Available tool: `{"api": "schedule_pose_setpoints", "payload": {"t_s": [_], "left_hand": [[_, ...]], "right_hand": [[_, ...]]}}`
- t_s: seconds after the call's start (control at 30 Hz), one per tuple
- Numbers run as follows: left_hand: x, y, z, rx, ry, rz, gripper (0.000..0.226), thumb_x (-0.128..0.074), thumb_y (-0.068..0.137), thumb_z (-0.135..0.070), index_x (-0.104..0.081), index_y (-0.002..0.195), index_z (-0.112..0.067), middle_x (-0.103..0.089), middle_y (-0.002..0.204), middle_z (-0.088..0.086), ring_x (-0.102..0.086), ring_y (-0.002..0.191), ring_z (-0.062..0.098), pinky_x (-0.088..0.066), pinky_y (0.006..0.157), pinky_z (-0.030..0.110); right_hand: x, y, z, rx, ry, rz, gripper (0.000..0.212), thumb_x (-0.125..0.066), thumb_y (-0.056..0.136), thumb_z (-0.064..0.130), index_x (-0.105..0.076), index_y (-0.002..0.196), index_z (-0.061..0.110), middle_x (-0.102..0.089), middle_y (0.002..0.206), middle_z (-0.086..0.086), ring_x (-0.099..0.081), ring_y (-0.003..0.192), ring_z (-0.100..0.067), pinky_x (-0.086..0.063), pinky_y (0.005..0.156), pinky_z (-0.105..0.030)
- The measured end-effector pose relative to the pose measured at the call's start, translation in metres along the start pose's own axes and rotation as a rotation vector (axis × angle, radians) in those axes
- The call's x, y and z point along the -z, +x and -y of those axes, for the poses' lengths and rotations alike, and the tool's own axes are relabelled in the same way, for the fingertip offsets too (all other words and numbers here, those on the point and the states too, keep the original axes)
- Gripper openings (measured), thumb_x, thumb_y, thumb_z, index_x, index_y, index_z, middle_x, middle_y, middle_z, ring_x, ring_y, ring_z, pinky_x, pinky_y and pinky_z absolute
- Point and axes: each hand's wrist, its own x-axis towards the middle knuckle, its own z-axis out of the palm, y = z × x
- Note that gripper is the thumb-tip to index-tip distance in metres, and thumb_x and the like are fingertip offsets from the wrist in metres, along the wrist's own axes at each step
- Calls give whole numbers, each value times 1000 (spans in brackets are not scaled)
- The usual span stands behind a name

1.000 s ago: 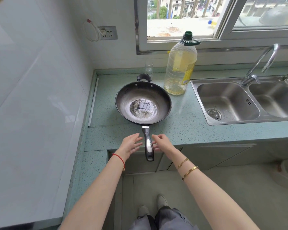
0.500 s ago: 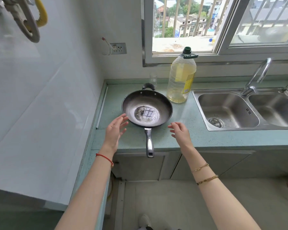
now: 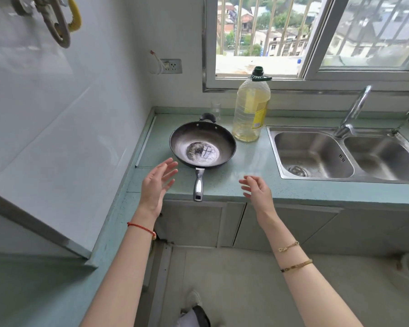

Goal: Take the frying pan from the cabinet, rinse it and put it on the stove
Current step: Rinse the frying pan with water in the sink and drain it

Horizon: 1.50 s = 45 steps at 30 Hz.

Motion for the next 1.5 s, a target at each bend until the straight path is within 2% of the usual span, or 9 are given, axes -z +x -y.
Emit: {"api": "schedule_pose_setpoints", "payload": {"t_s": [0.1, 0.47, 0.67, 0.87, 1.03, 1.17, 1.3, 1.43, 1.5], "left_hand": [[-2, -18, 4, -5, -5, -18, 31, -52, 100, -28, -66, 125, -15, -70, 124, 5, -63, 121, 23, -45, 107, 41], [5, -45, 23, 27, 10, -52, 31, -51, 101, -26, -65, 126, -15, -71, 123, 3, -64, 118, 21, -47, 105, 39], [4, -36, 25, 49, 97, -54, 26, -49, 102, -24, -69, 118, -18, -72, 118, 2, -66, 115, 21, -48, 102, 38], [2, -6, 25, 109, 243, -37, 25, -50, 101, -22, -71, 114, -18, -71, 121, 2, -63, 118, 20, -46, 104, 40], [-4, 29, 35, 205, 311, -16, 24, -50, 101, -24, -69, 114, -18, -70, 121, 1, -63, 116, 19, -46, 101, 37], [-10, 66, 48, 294, 328, 18, 23, -51, 100, -22, -67, 114, -17, -70, 115, 2, -62, 113, 21, -43, 100, 38], [-14, 106, 65, 413, 378, 66, 28, -52, 99, -26, -62, 122, -14, -68, 119, 3, -61, 115, 22, -42, 93, 35], [-17, 141, 83, 527, 432, 117, 25, -51, 100, -28, -58, 120, -16, -66, 126, 3, -58, 112, 20, -42, 97, 36], [-18, 155, 93, 575, 449, 149, 30, -49, 100, -29, -57, 125, -14, -63, 131, 4, -58, 118, 21, -42, 100, 38]], "right_hand": [[9, -9, -2, 4, -8, 22, 27, -48, 104, 27, -61, 121, 11, -71, 111, -1, -66, 103, -19, -50, 96, -37], [16, -20, -9, -8, 47, 54, 19, -47, 104, 21, -63, 113, 14, -72, 111, -5, -67, 100, -19, -52, 89, -30], [17, -9, -3, 9, 26, 51, 21, -47, 103, 18, -65, 111, 12, -72, 103, -2, -67, 98, -19, -54, 91, -34], [8, 12, 9, 10, -68, 89, 24, -49, 100, 18, -52, 124, 13, -71, 106, -7, -68, 95, -22, -56, 88, -36], [-20, 36, 11, -5, -211, 165, 26, -48, 100, 17, -49, 126, 14, -69, 105, -7, -67, 90, -21, -56, 86, -37], [-51, 63, 6, -30, -343, 222, 19, -48, 99, 15, -58, 116, 13, -68, 101, -6, -64, 88, -19, -54, 89, -41], [-85, 92, -7, -53, -485, 241, 18, -51, 97, 20, -67, 106, 16, -67, 107, -6, -59, 91, -18, -50, 81, -33], [-119, 113, -23, -183, -582, 284, 33, -52, 97, 29, -57, 124, 10, -61, 118, -5, -59, 104, -21, -52, 95, -40], [-132, 117, -30, -279, -588, 295, 40, -52, 98, 32, -47, 129, 8, -56, 117, -5, -58, 111, -24, -51, 95, -39]]}}
